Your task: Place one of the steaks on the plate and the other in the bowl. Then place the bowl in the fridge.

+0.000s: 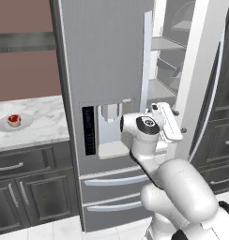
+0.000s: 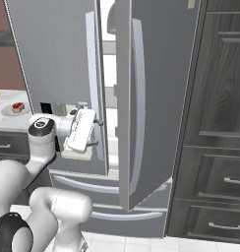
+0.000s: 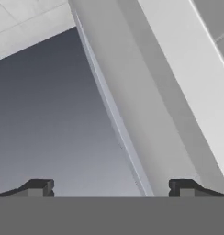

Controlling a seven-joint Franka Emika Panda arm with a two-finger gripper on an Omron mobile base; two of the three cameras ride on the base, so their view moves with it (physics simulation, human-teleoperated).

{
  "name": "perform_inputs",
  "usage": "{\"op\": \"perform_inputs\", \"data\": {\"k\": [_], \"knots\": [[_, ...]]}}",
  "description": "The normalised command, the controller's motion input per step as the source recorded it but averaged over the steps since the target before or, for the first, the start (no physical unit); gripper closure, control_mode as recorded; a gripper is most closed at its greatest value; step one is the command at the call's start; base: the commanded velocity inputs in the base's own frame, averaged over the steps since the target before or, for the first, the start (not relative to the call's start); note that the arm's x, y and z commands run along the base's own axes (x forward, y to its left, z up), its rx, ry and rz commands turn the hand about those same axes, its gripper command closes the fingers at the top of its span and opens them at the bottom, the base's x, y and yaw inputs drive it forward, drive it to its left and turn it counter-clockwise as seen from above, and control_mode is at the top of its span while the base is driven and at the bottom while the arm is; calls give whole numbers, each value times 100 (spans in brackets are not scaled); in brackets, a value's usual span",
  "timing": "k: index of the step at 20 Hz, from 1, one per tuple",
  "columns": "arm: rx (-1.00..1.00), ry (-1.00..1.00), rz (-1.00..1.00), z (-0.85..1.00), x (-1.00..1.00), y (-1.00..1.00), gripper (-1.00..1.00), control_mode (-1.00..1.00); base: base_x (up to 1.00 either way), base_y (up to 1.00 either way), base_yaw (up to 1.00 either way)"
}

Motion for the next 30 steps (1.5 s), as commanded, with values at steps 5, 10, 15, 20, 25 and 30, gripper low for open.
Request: {"op": "perform_inputs", "data": {"k": [5,10,15,20,25,30], "knots": [[4,11,-6,0,9,0,-100,-100,0,0,0],[0,6,0,-10,23,-14,-100,-100,0,0,0],[0,8,11,-16,71,-47,-100,-100,0,0,0],[0,8,14,-15,65,-53,-100,-100,0,0,0],[0,11,9,-12,12,-69,-100,-100,0,0,0],[1,3,0,-32,-70,-100,-100,-100,0,0,0]]}}
